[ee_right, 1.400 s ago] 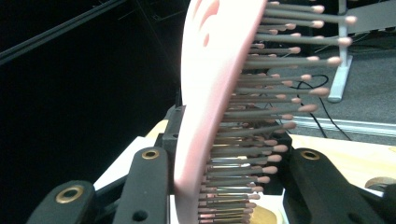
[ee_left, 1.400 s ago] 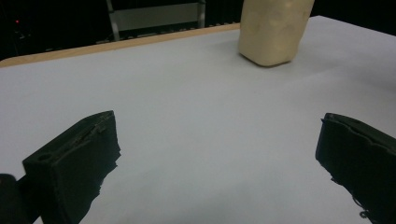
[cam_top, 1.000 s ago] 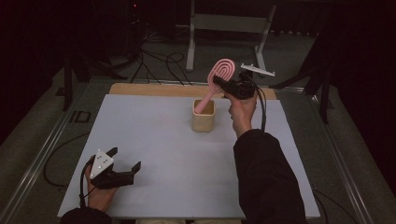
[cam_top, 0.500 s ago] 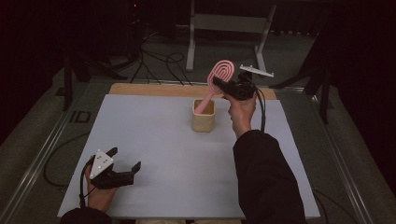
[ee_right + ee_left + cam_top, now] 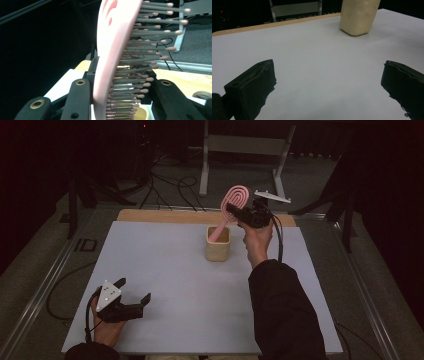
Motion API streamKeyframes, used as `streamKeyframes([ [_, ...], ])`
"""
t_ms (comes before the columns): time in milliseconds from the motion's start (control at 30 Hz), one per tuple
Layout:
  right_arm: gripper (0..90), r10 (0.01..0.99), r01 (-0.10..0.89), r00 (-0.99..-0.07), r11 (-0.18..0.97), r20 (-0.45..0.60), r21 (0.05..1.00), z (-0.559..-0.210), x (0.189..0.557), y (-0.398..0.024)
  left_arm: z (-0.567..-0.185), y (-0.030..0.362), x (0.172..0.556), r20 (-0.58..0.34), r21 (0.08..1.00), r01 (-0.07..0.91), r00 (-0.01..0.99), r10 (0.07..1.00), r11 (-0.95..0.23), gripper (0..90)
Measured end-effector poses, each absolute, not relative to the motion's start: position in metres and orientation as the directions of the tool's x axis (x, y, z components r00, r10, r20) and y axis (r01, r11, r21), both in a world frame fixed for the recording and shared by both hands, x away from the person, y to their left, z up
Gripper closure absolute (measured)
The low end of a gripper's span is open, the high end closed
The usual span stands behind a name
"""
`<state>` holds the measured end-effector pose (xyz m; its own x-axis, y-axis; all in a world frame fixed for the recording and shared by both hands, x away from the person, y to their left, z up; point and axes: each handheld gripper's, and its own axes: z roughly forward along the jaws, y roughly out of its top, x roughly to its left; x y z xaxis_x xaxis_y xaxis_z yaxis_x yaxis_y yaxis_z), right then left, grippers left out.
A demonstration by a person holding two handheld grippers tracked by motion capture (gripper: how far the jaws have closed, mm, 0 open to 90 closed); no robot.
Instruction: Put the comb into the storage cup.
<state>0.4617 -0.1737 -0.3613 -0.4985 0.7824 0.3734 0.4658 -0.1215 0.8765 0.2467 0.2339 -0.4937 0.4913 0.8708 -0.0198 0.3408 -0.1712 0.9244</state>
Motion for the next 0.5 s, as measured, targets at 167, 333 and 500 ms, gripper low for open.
streamKeyframes([
  [167, 63.5, 0.783, 0.465, -0.499, -0.119, 0.371, 0.877, -0.3617, 0.4617, -0.1730, -0.4937, 0.2340, 0.2468, -0.020, 0.924, 0.341, 0.491, 0.871, -0.171, 0.3],
  [333, 63.5, 0.785, 0.467, -0.498, -0.115, 0.368, 0.877, -0.3626, 0.4616, -0.1722, -0.4939, 0.2338, 0.2468, -0.018, 0.924, 0.342, 0.492, 0.871, -0.173, 0.2],
  [500, 63.5, 0.786, 0.468, -0.496, -0.114, 0.368, 0.876, -0.3646, 0.4619, -0.1719, -0.4938, 0.2337, 0.2467, -0.018, 0.924, 0.341, 0.492, 0.871, -0.174, 0.2],
])
